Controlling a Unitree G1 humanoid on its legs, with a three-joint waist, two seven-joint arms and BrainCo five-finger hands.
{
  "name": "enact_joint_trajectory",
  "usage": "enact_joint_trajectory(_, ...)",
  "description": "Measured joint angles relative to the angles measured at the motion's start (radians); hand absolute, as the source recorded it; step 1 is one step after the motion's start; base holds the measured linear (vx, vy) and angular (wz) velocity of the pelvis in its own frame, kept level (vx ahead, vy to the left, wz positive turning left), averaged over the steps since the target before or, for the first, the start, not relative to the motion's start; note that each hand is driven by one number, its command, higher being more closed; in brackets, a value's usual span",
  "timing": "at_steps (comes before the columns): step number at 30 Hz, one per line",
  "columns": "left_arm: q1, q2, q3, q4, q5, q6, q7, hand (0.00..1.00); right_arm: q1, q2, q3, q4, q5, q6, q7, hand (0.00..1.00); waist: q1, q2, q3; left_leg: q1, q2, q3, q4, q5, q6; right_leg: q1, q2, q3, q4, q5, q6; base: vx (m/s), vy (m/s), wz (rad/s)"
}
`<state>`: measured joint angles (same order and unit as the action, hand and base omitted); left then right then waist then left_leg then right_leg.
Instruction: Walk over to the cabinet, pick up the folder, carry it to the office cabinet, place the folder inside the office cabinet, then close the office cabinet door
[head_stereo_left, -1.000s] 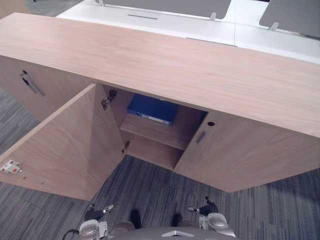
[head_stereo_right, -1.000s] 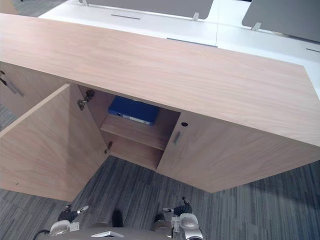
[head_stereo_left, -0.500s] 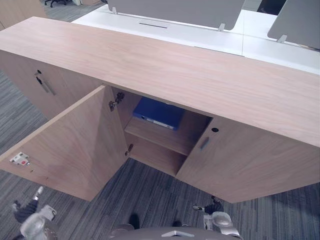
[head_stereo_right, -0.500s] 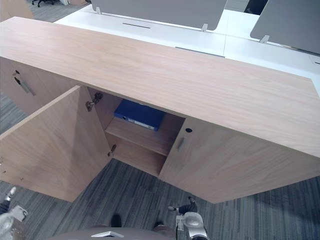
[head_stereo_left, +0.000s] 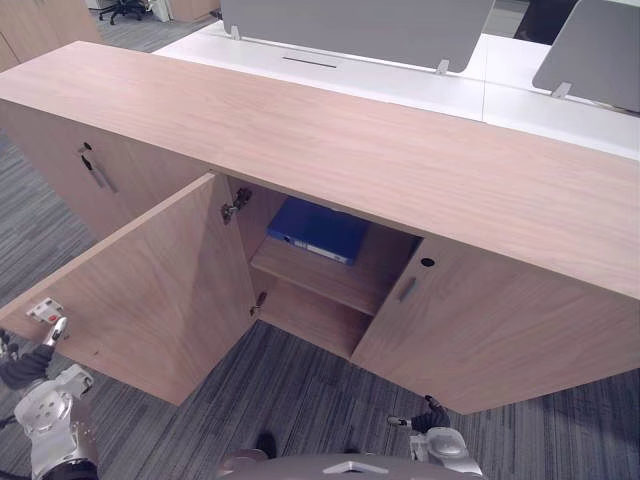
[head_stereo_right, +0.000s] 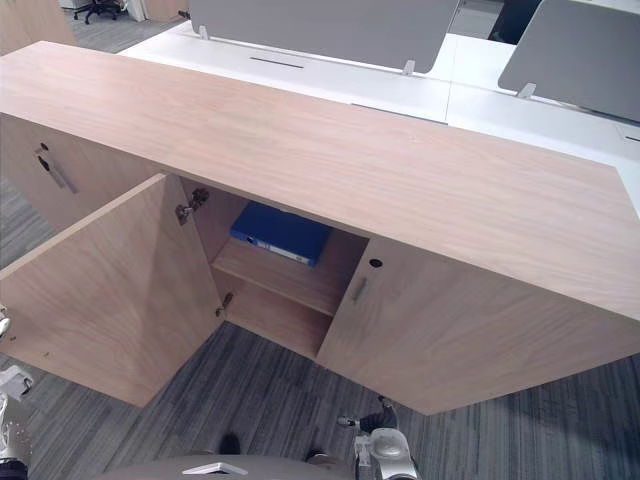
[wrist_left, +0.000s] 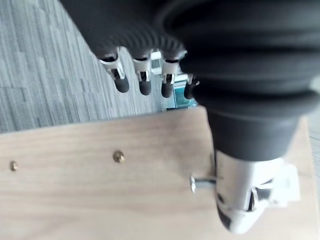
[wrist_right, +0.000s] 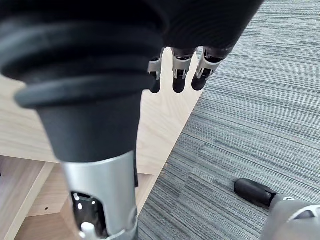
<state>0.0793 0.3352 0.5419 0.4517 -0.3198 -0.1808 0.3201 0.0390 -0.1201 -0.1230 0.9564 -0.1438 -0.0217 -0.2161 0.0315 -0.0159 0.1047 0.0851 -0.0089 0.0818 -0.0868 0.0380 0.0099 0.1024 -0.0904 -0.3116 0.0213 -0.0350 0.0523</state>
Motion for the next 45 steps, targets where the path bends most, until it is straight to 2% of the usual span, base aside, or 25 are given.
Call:
enact_joint_trajectory(5, -0.007, 0.007, -0.015, -0.008, 0.023, 0.001, -0.004, 0.00, 0.011, -0.001, 0.000, 0.000, 0.000, 0.000, 0.033, 0.00, 0.006, -0.001, -0.001, 0.000, 0.004, 0.002, 0.000, 0.000, 0.000, 0.000, 0.006, 0.007, -0.003, 0.001, 0.000, 0.00, 0.000, 0.00)
enact_joint_trajectory(12, 0.001, 0.021, -0.053, -0.010, 0.029, 0.003, -0.008, 0.00, 0.019, -0.007, 0.000, -0.007, -0.001, 0.000, 0.034, 0.00, 0.020, -0.001, 0.000, 0.000, 0.012, 0.006, 0.000, -0.006, -0.009, -0.002, 0.013, 0.025, -0.003, 0.000, 0.000, 0.00, 0.000, 0.00)
enact_joint_trajectory(15, 0.068, 0.012, -0.094, -0.074, 0.028, 0.003, -0.008, 0.00, 0.033, -0.007, 0.001, -0.011, -0.002, 0.000, 0.036, 0.00, 0.025, -0.001, 0.000, 0.000, 0.012, 0.007, 0.000, -0.006, -0.009, -0.003, 0.012, 0.035, -0.003, 0.001, 0.001, 0.00, 0.000, 0.00)
enact_joint_trajectory(22, 0.244, -0.112, -0.236, -0.157, 0.028, 0.011, -0.056, 0.00, 0.054, 0.000, 0.002, -0.031, -0.012, 0.001, 0.042, 0.00, 0.038, 0.009, -0.002, 0.003, 0.003, 0.030, 0.001, 0.001, 0.000, -0.018, 0.007, 0.082, 0.002, 0.011, 0.006, -0.02, 0.010, -0.04)
enact_joint_trajectory(27, 0.341, -0.163, -0.391, -0.167, 0.030, 0.040, -0.158, 0.00, 0.066, 0.014, 0.007, -0.039, -0.013, 0.002, 0.042, 0.00, 0.042, 0.013, -0.003, 0.000, 0.001, 0.052, 0.001, 0.005, -0.003, -0.034, 0.006, 0.122, 0.000, 0.016, 0.012, -0.07, 0.015, -0.13)
enact_joint_trajectory(29, 0.346, -0.182, -0.478, -0.166, 0.066, 0.050, -0.215, 0.00, 0.072, 0.013, 0.024, -0.042, -0.012, 0.003, 0.042, 0.00, 0.029, 0.016, -0.004, 0.001, 0.000, 0.058, 0.000, 0.006, -0.003, -0.037, 0.007, 0.151, -0.004, 0.018, 0.014, -0.08, 0.017, -0.14)
enact_joint_trajectory(35, 0.346, -0.244, -0.658, -0.151, 0.119, 0.061, -0.287, 0.00, 0.073, 0.012, 0.038, -0.069, -0.012, 0.003, 0.040, 0.00, -0.007, 0.035, -0.018, 0.003, 0.001, 0.090, 0.000, 0.003, 0.001, -0.054, 0.015, 0.218, -0.011, 0.018, 0.015, -0.05, 0.033, -0.14)
enact_joint_trajectory(40, 0.276, -0.257, -0.730, -0.074, 0.172, 0.066, -0.304, 0.00, 0.071, 0.012, 0.043, -0.076, -0.012, 0.002, 0.037, 0.00, -0.033, 0.043, -0.029, 0.006, 0.010, 0.137, 0.000, 0.003, 0.001, -0.062, 0.030, 0.274, -0.035, 0.031, 0.011, -0.01, 0.015, -0.31)
enact_joint_trajectory(45, 0.179, -0.257, -0.779, -0.016, 0.206, 0.082, -0.303, 0.00, 0.068, 0.016, 0.044, -0.076, -0.010, -0.001, 0.033, 0.00, -0.055, 0.038, -0.034, 0.017, 0.021, 0.183, 0.001, -0.007, -0.013, -0.064, 0.043, 0.320, -0.060, 0.056, 0.006, 0.02, -0.007, -0.30)
